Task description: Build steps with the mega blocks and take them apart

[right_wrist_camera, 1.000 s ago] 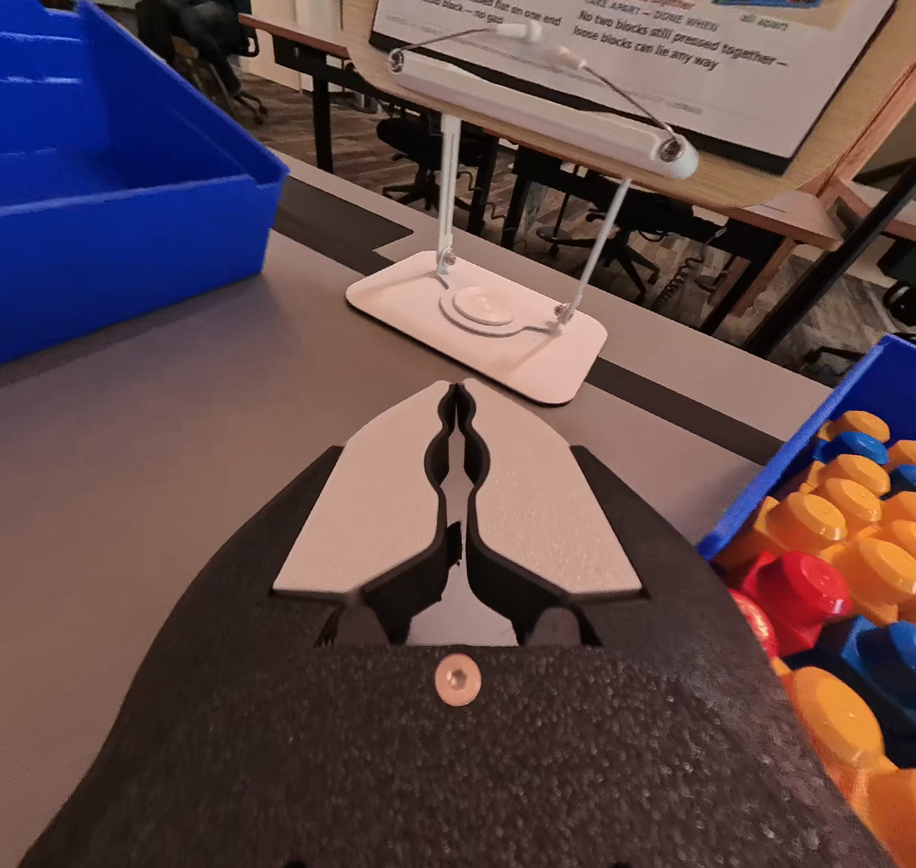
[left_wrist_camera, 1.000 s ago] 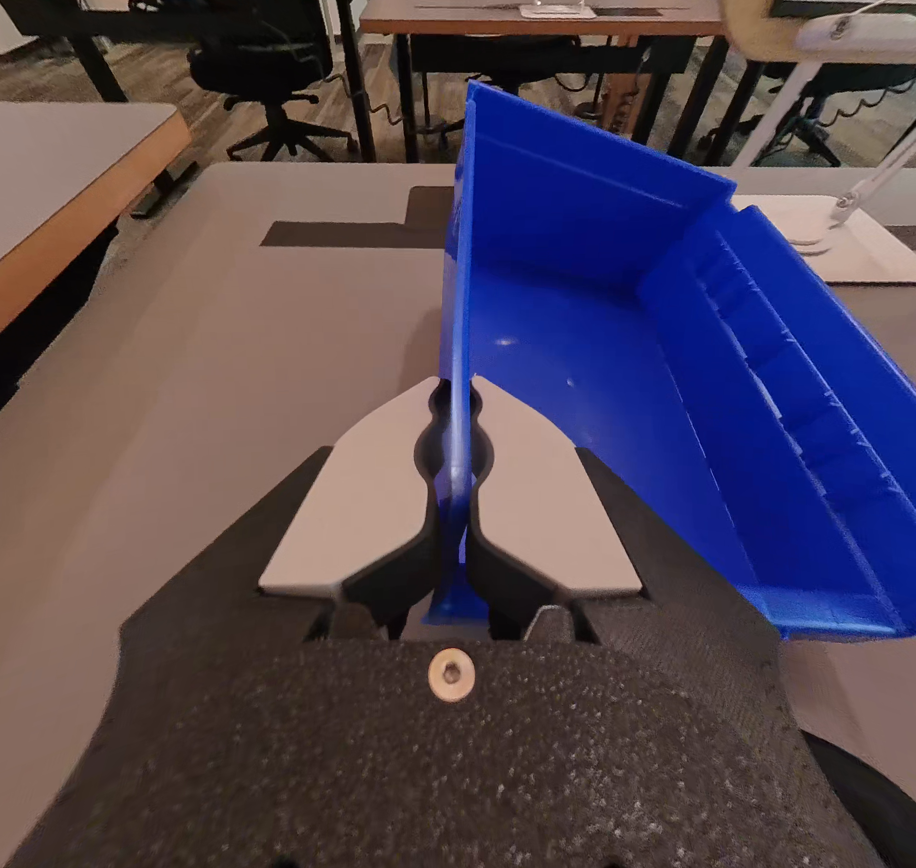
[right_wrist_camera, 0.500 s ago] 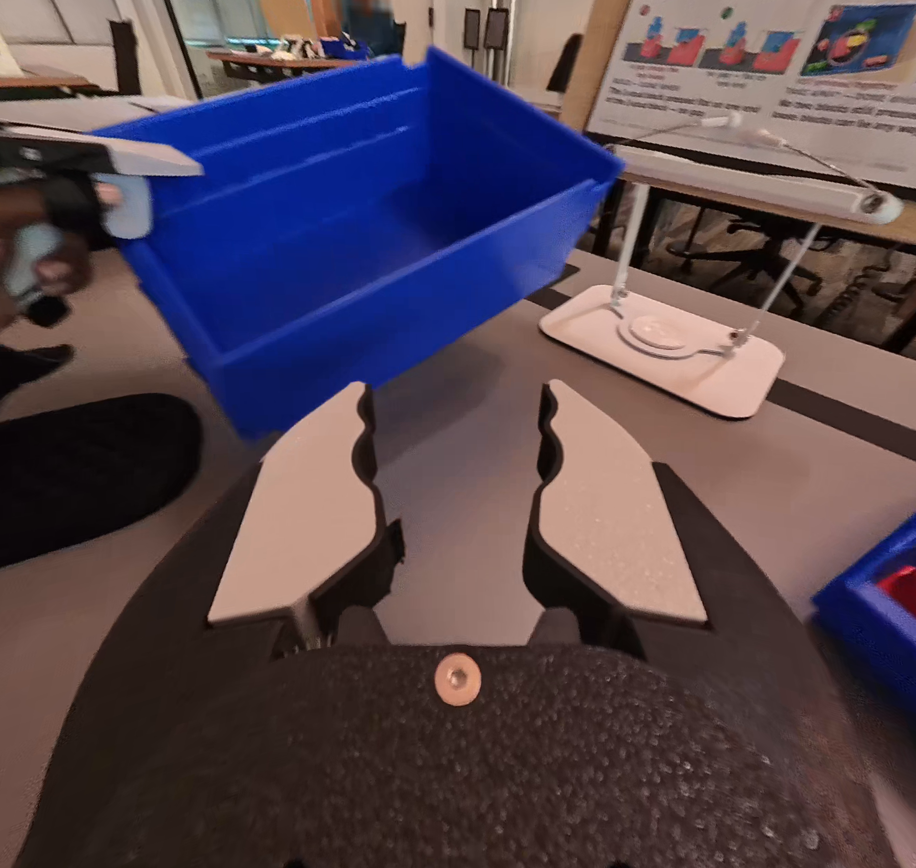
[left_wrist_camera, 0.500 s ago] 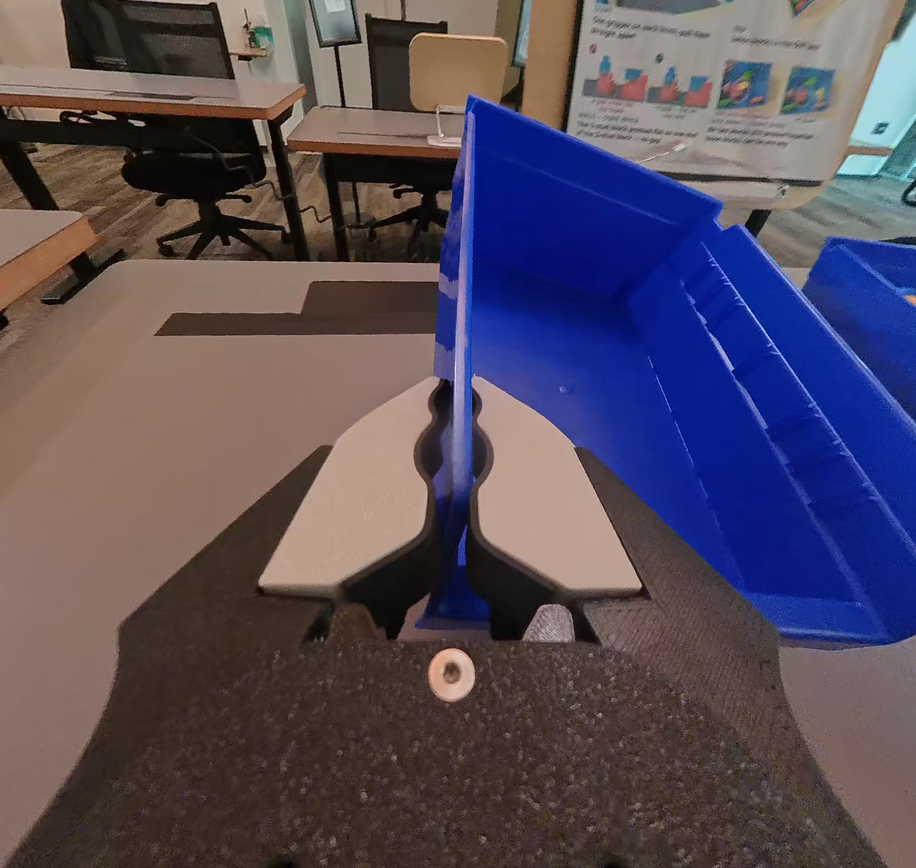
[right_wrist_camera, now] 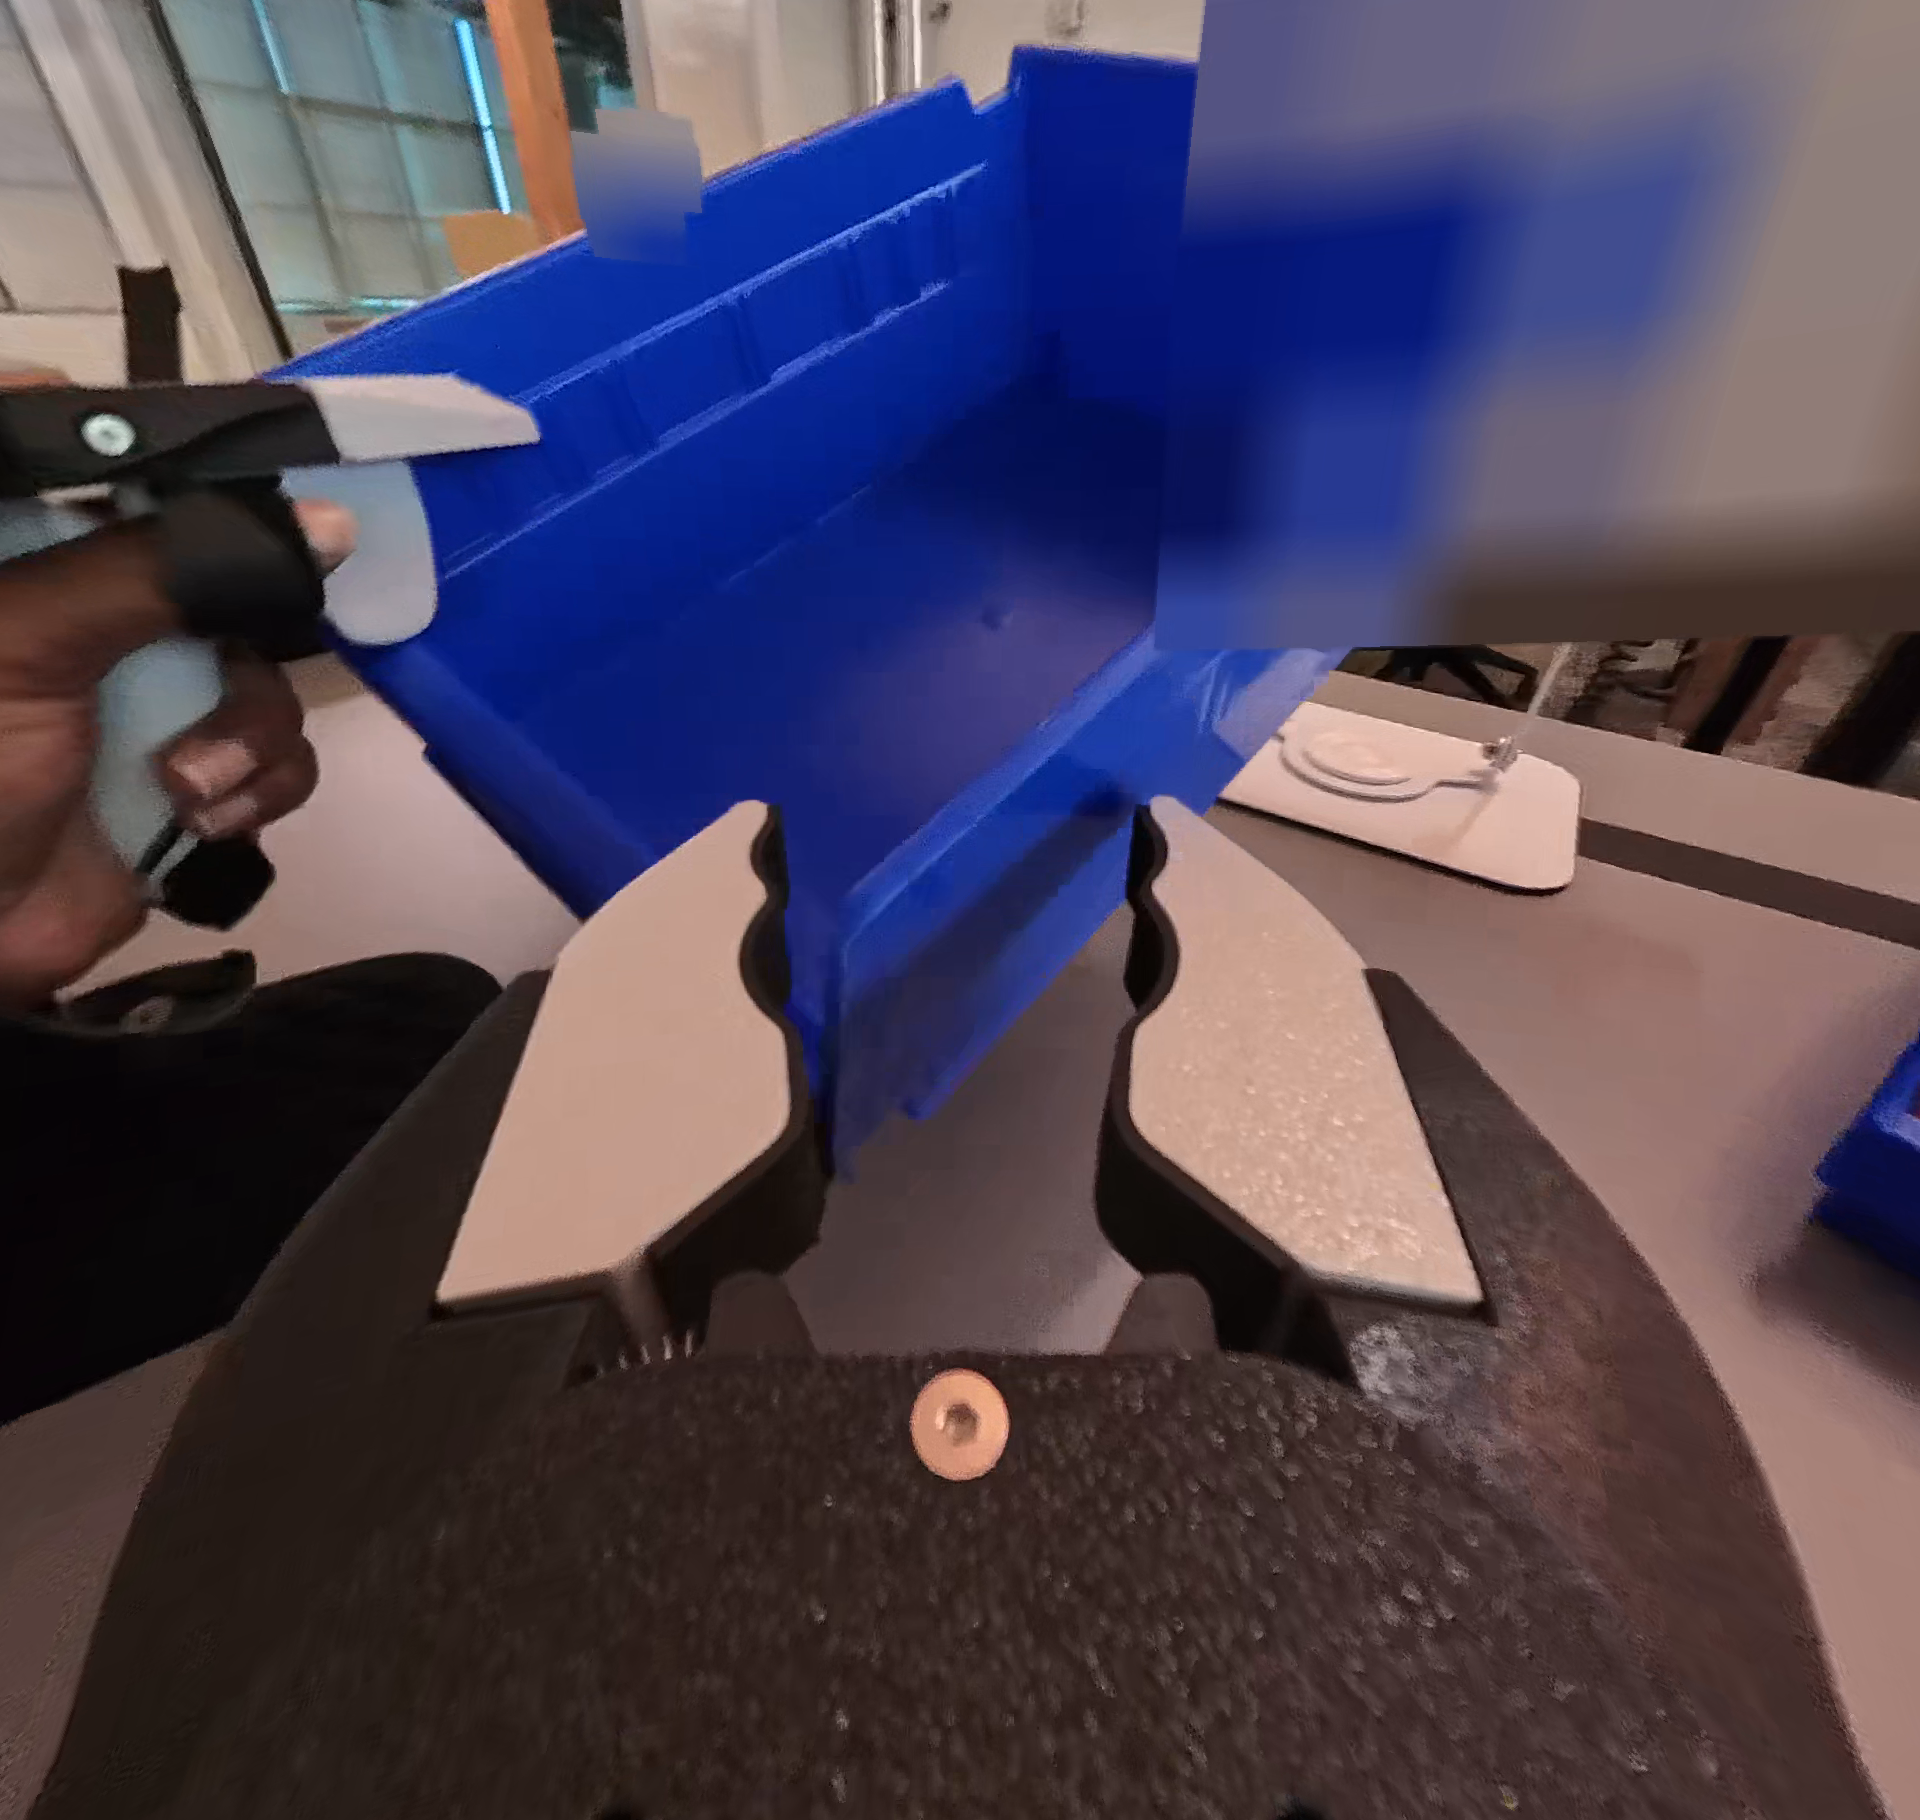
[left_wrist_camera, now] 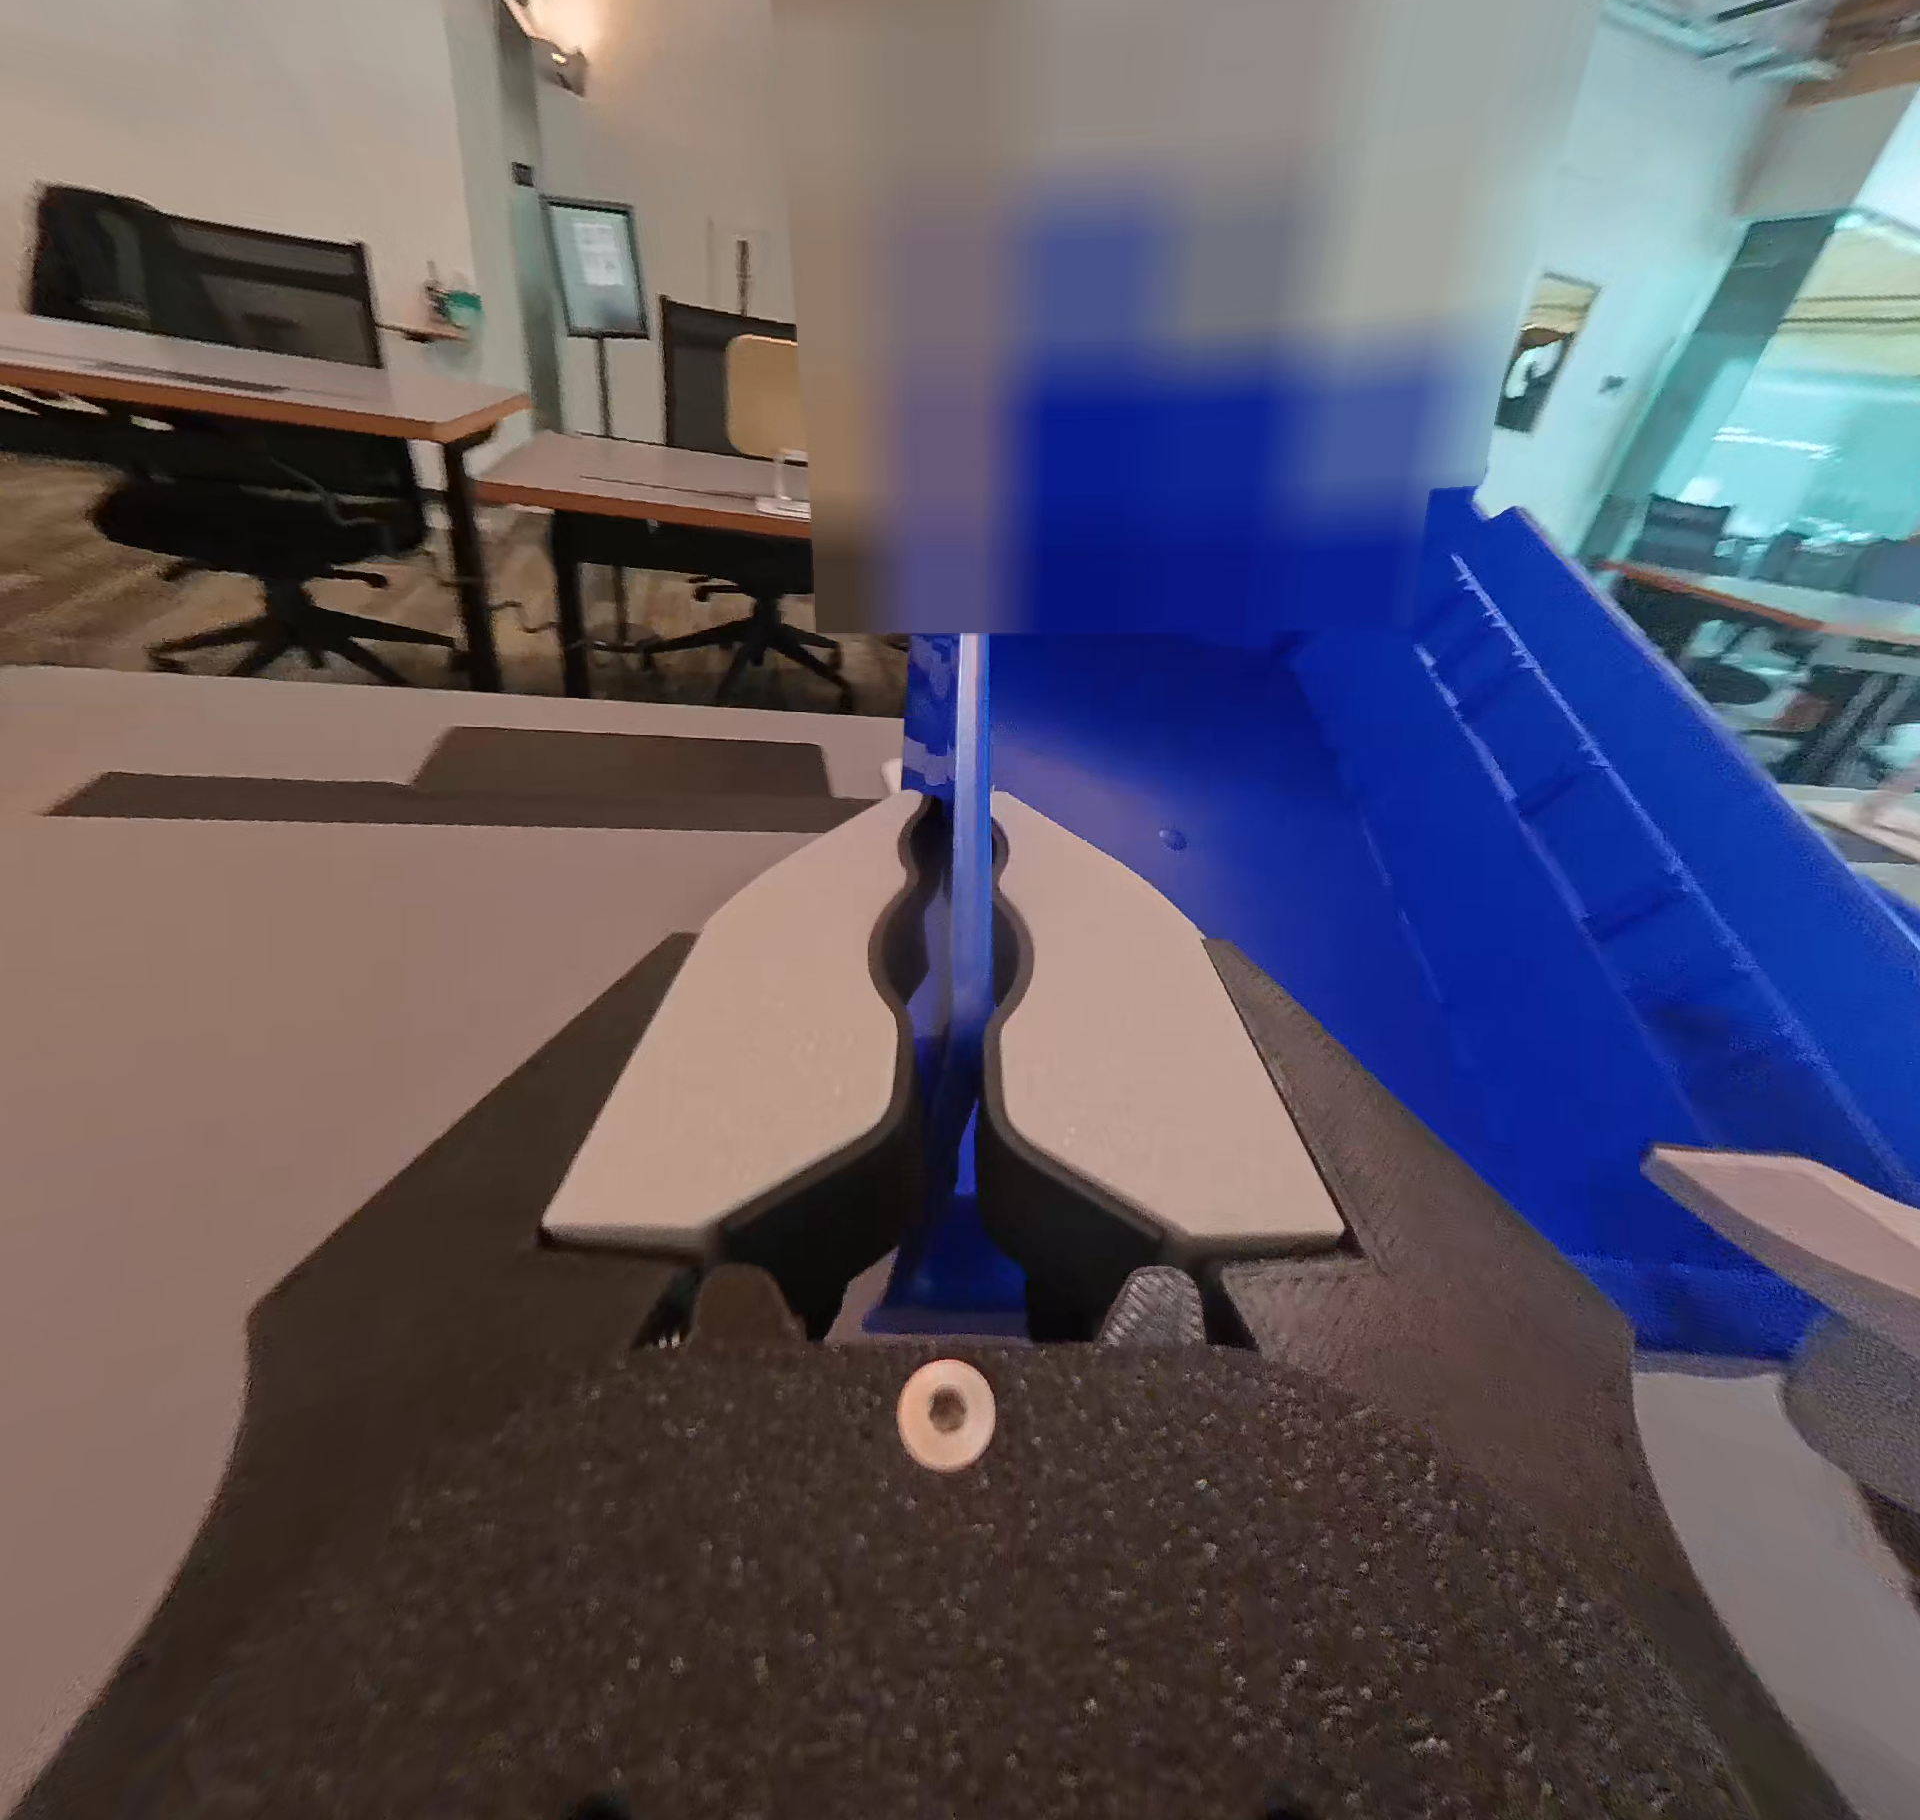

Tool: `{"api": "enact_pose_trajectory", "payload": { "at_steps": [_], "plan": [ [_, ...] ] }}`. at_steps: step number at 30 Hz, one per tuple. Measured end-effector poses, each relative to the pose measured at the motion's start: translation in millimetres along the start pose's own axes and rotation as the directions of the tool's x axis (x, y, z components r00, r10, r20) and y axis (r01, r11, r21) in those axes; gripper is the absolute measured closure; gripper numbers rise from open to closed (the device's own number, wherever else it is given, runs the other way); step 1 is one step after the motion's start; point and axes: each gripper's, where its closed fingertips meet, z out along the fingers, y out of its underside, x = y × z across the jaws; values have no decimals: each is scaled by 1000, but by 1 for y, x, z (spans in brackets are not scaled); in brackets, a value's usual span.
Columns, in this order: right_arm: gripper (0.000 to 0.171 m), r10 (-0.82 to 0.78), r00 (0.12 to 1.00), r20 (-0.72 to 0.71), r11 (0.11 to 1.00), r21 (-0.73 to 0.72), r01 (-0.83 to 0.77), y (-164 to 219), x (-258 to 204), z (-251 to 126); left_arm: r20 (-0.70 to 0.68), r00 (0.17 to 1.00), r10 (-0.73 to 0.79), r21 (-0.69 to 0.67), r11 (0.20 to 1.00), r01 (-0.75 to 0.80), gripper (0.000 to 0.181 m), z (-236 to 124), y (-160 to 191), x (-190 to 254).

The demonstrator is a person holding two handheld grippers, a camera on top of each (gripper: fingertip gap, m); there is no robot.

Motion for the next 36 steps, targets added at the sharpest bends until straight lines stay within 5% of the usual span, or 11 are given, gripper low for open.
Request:
{"api": "enact_pose_trajectory", "payload": {
  "at_steps": [22, 36],
  "plan": [
    [146, 116, 981, -157, 951, -267, -156, 57, 81, -18, -124, 992, -36, -306, 952, -4, 159, 21, 103, 53],
    [149, 81, 976, -202, 937, -318, -144, 81, 94, -3, -113, 994, -14, -395, 918, -32, 153, 31, 135, 46]
  ]
}}
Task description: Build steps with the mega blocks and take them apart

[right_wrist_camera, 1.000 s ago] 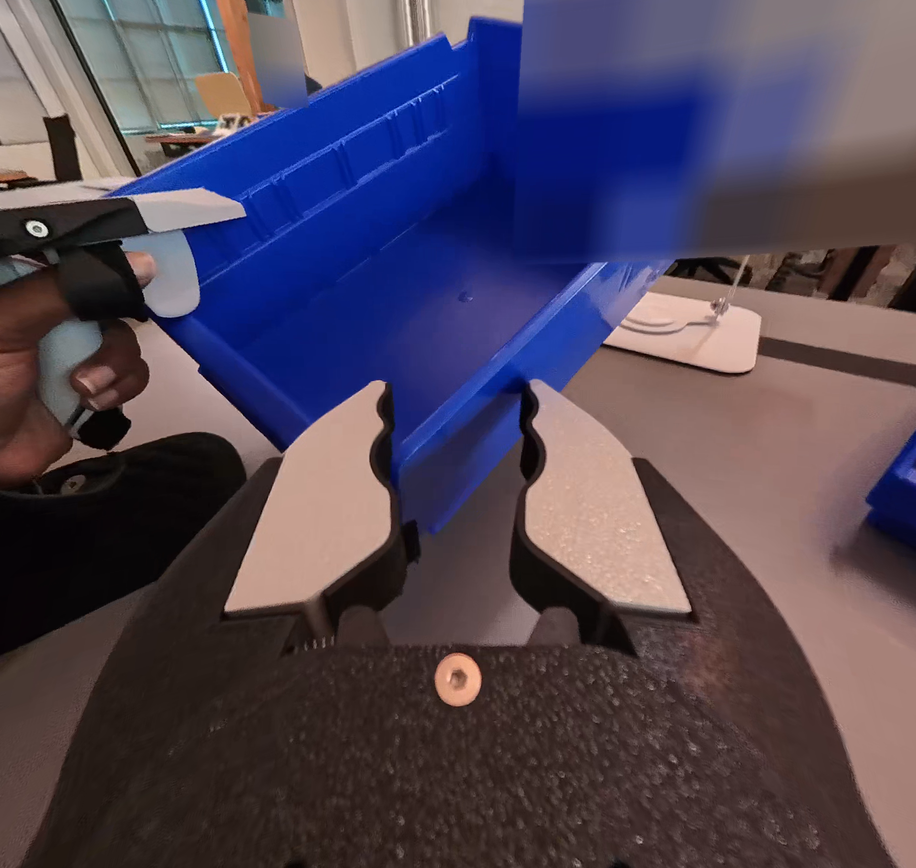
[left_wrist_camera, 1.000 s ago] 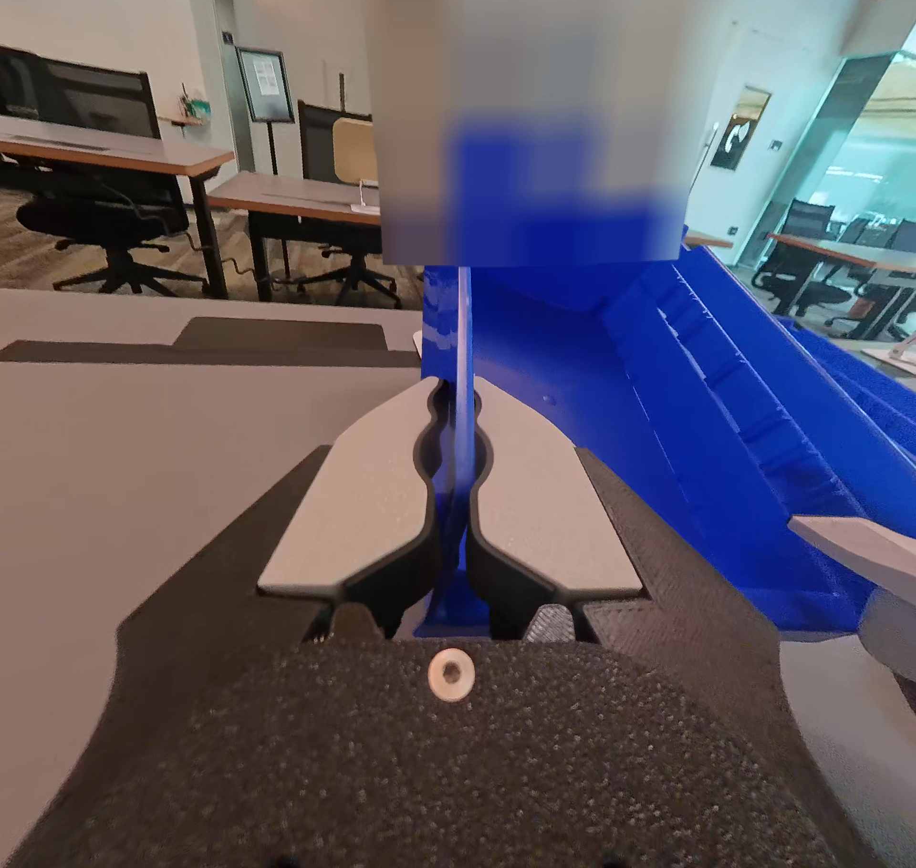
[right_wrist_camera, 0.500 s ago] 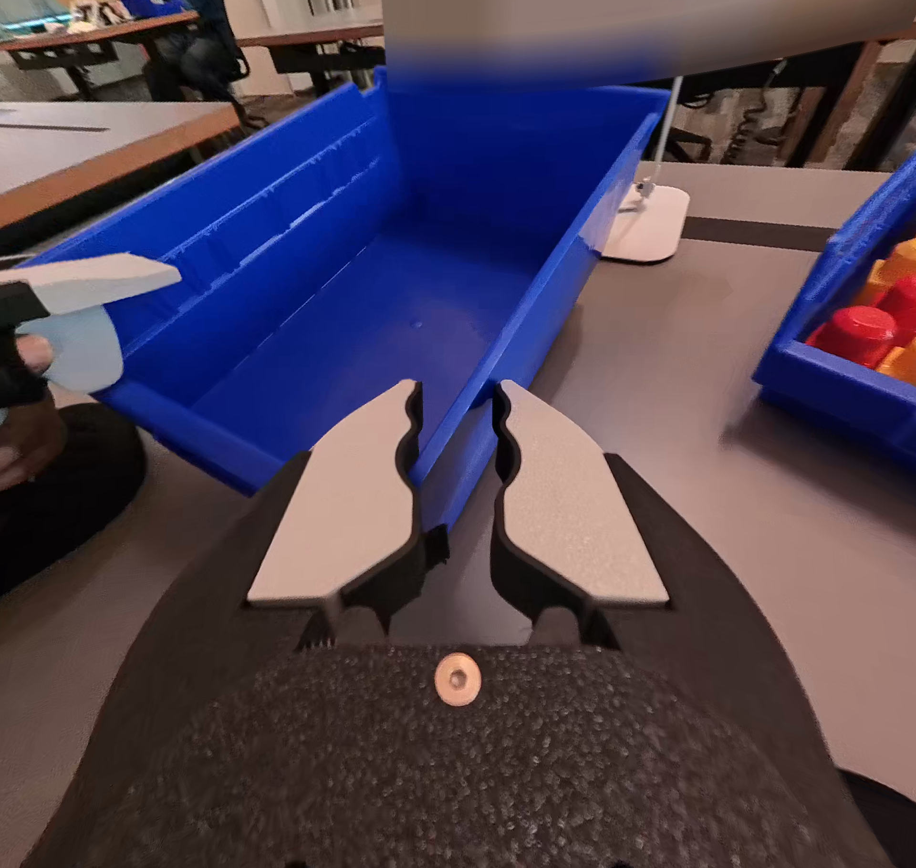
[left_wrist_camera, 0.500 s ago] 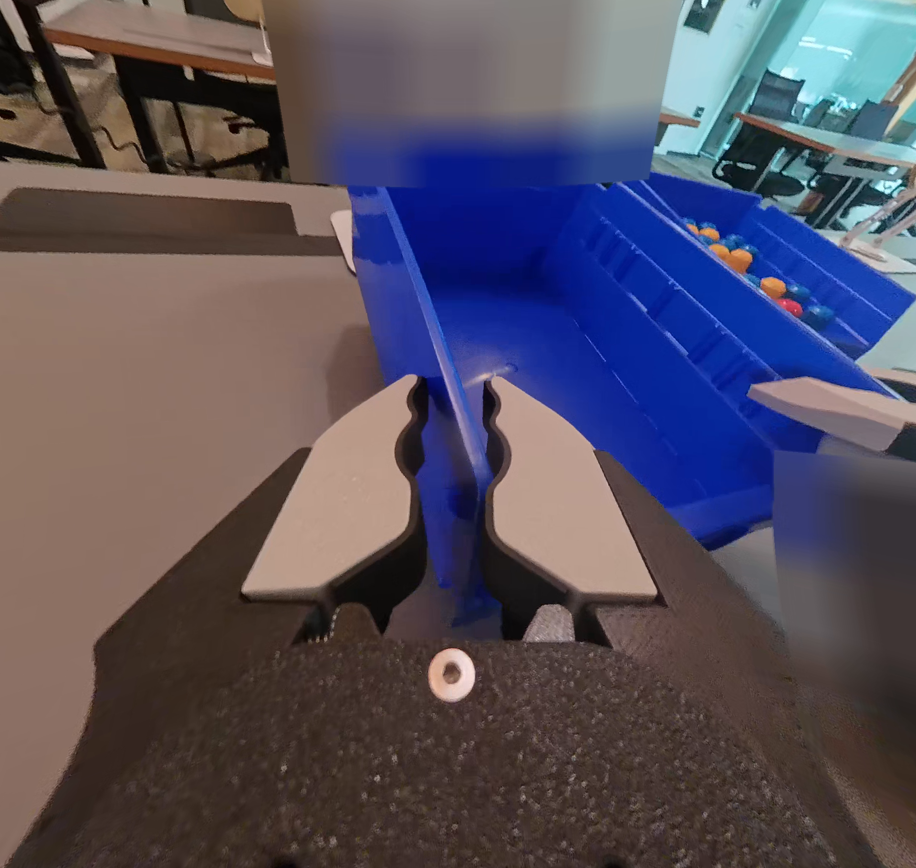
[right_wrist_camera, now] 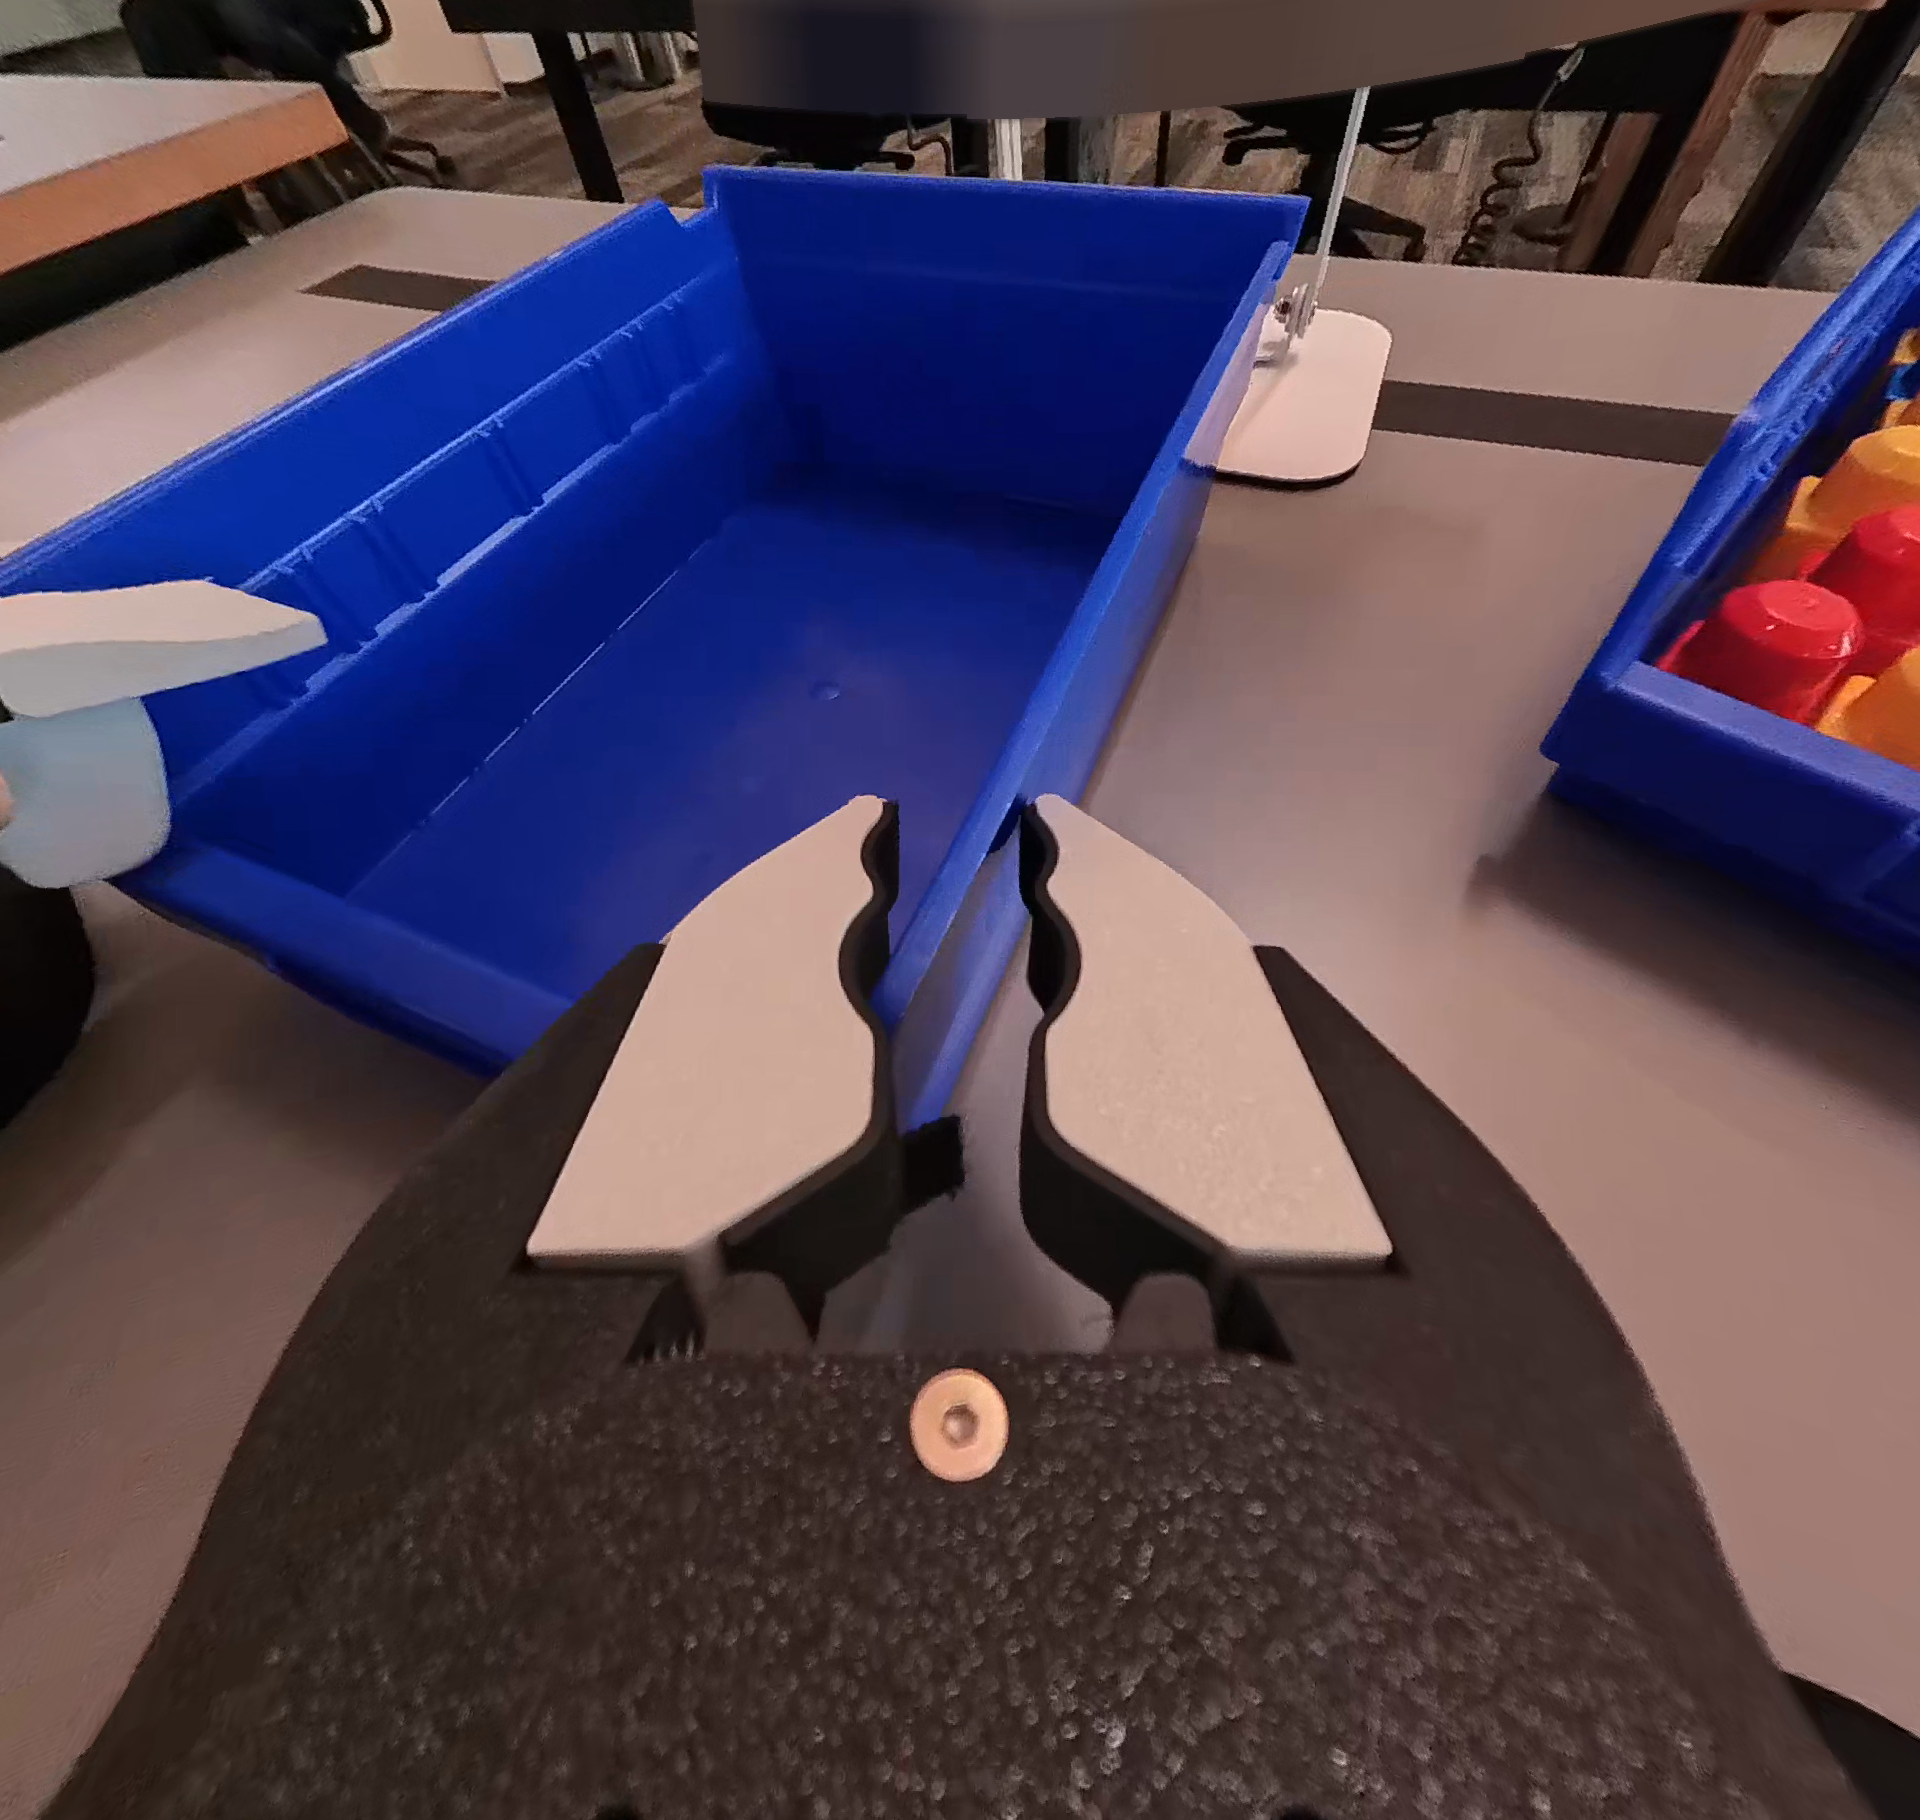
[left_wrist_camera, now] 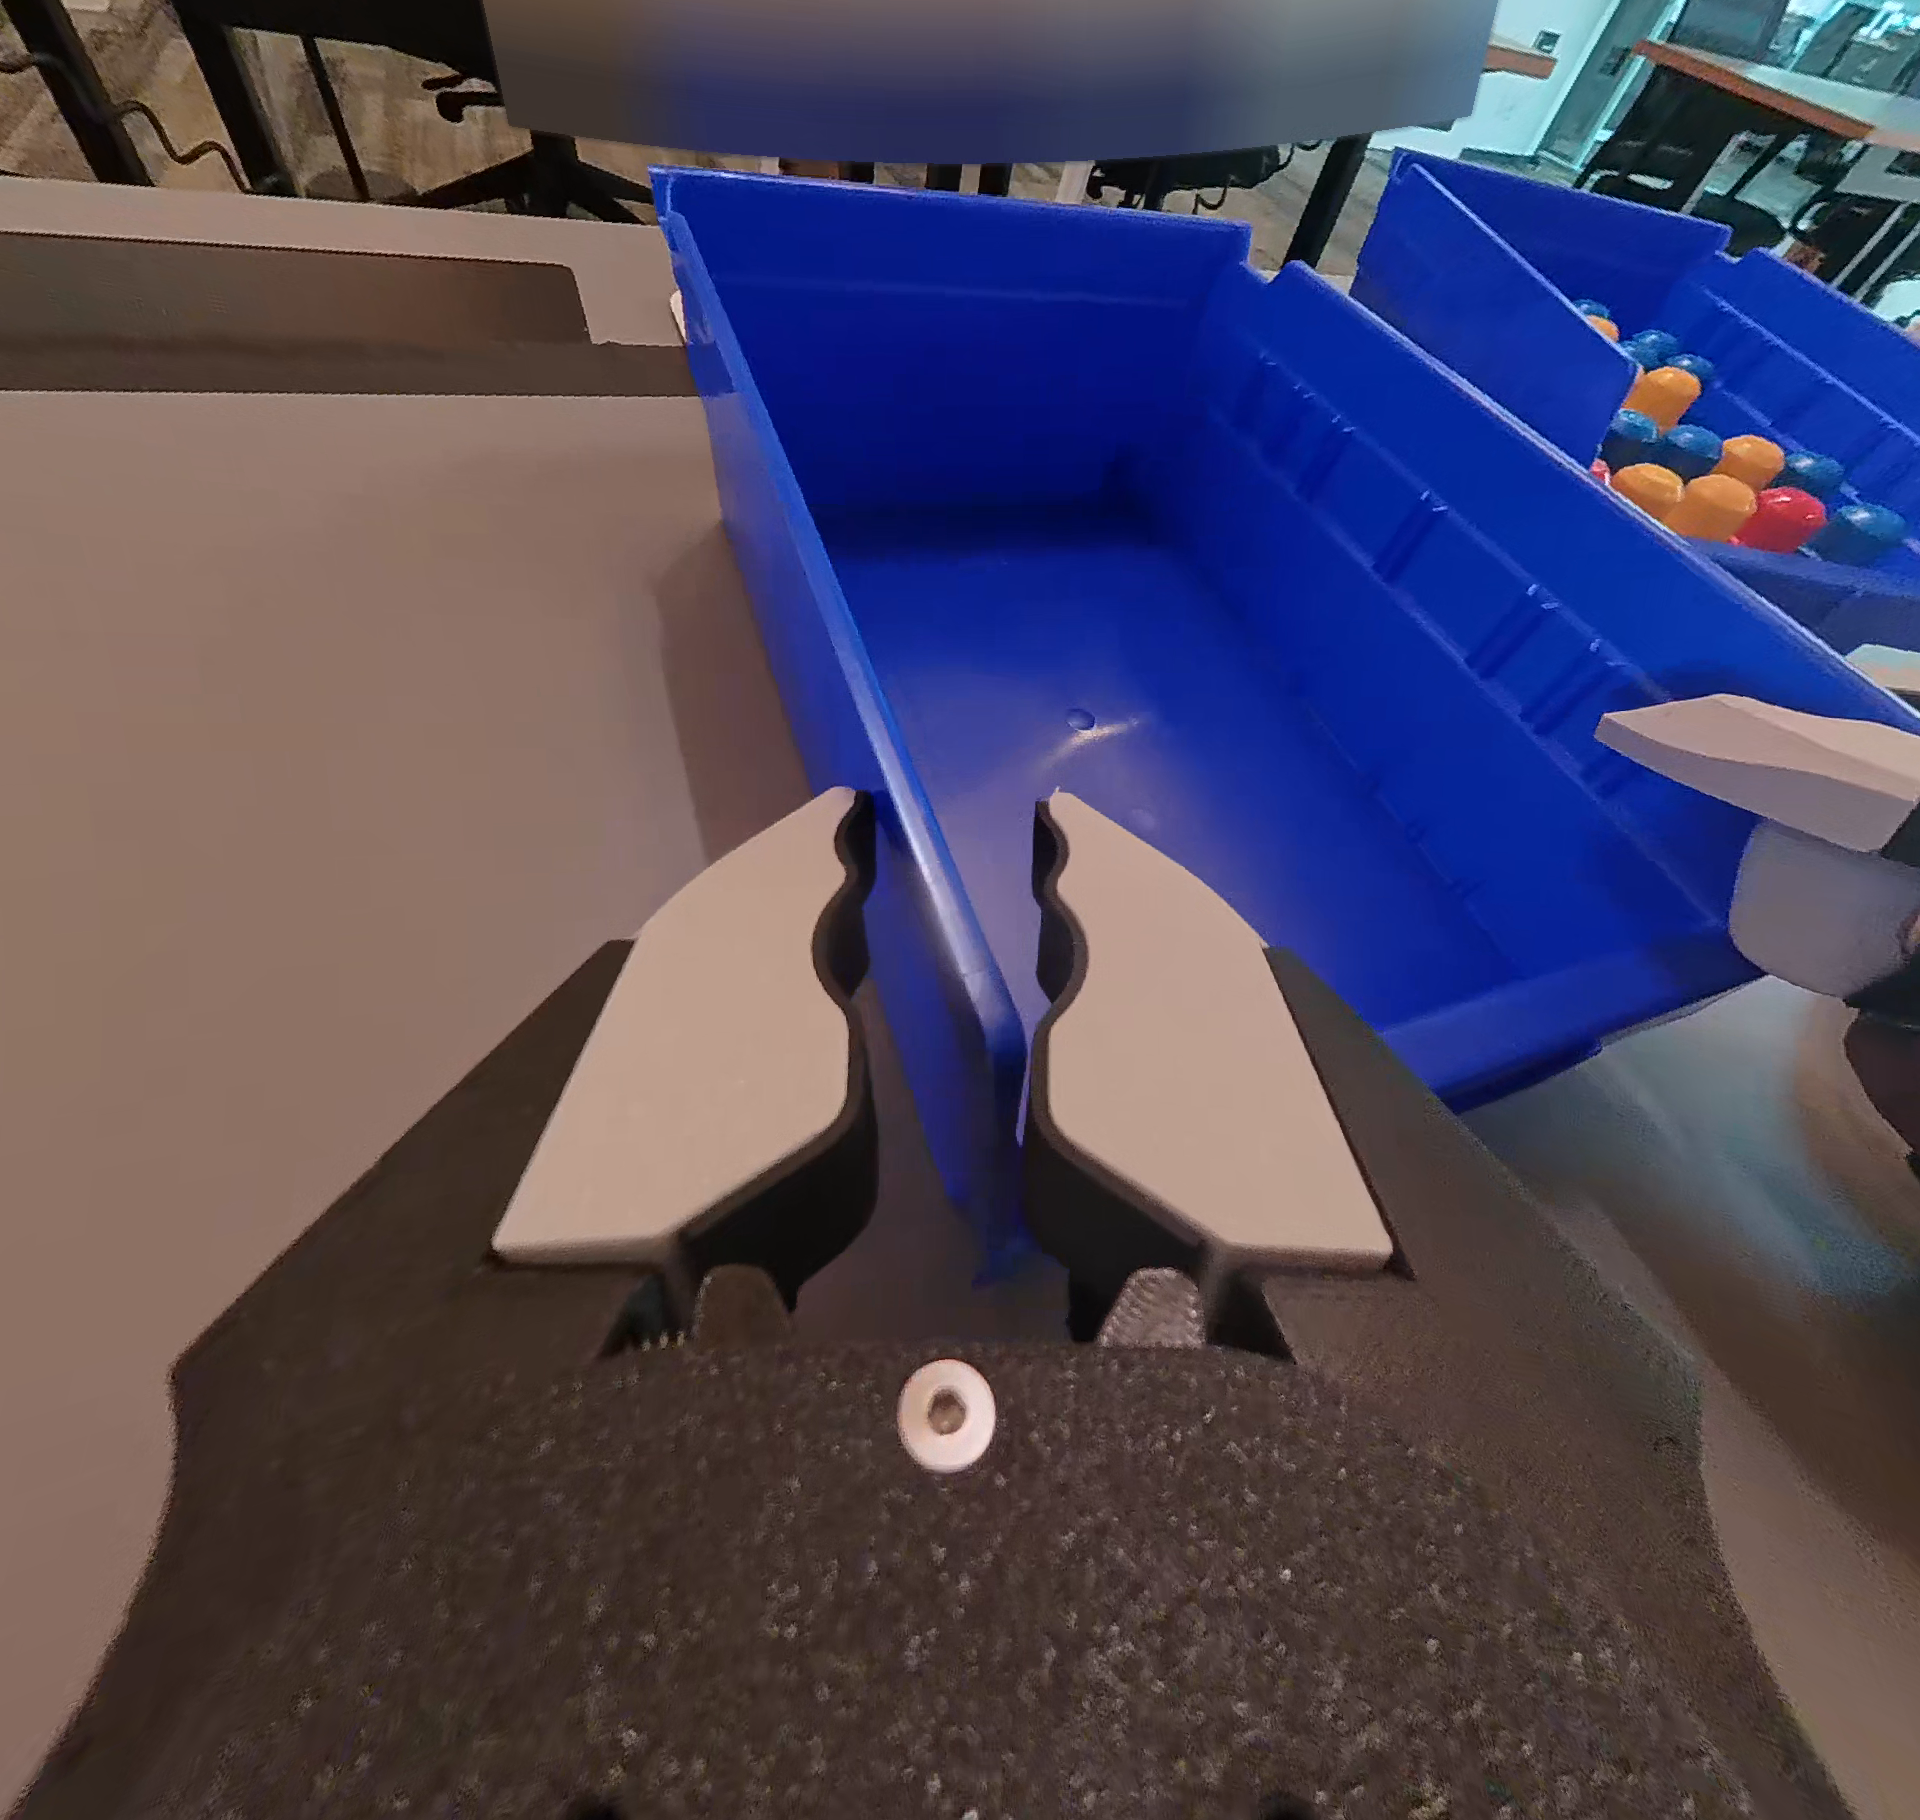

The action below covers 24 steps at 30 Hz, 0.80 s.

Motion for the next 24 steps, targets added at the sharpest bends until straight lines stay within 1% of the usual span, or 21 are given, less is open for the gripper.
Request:
{"api": "enact_pose_trajectory", "payload": {
  "at_steps": [2, 4, 6, 8, 10, 11, 13, 15, 18, 20, 22, 24],
  "plan": [
    [144, -24, 1000, -5, 1000, 19, 24, -2, 0, -1, -12, 1000, -11, 11, 1000, 11, 143, -1, -2, 1],
    [128, -26, 1000, -10, 999, 41, 26, -8, 1, -5, -14, 1000, -2, 50, 999, 2, 134, -5, -8, 1],
    [118, -13, 1000, 3, 998, 61, 13, -17, 2, -13, 4, 999, 37, 90, 995, -37, 128, -11, -17, 0],
    [117, -18, 1000, 21, 995, 98, 16, -33, 4, -30, 28, 997, 76, 127, 989, -79, 125, -18, -26, -2],
    [118, -72, 997, 6, 991, 115, 71, -52, 18, -47, 52, 994, 97, 159, 982, -105, 125, -25, -35, -4],
    [117, -108, 994, -27, 988, 106, 110, -58, 31, -54, 57, 993, 102, 162, 981, -110, 124, -27, -37, -5],
    [117, -146, 981, -126, 984, 85, 157, -68, 73, -68, 58, 993, 99, 168, 980, -108, 124, -30, -40, -6],
    [116, -112, 964, -241, 989, 70, 133, -69, 129, -79, 60, 993, 98, 178, 978, -107, 124, -34, -44, -7],
    [110, -31, 912, -408, 999, 27, 46, -50, 217, -90, 61, 994, 95, 200, 974, -106, 125, -40, -49, -8],
    [103, 13, 877, -481, 1000, -5, -18, -29, 263, -88, 60, 994, 96, 211, 972, -106, 126, -42, -52, -8],
    [100, 69, 862, -502, 996, -18, -91, -11, 293, -78, 59, 993, 100, 217, 970, -111, 127, -43, -54, -7],
    [100, 101, 848, -520, 992, -15, -127, -3, 312, -67, 63, 992, 108, 217, 969, -119, 128, -43, -54, -7]
  ]
}}
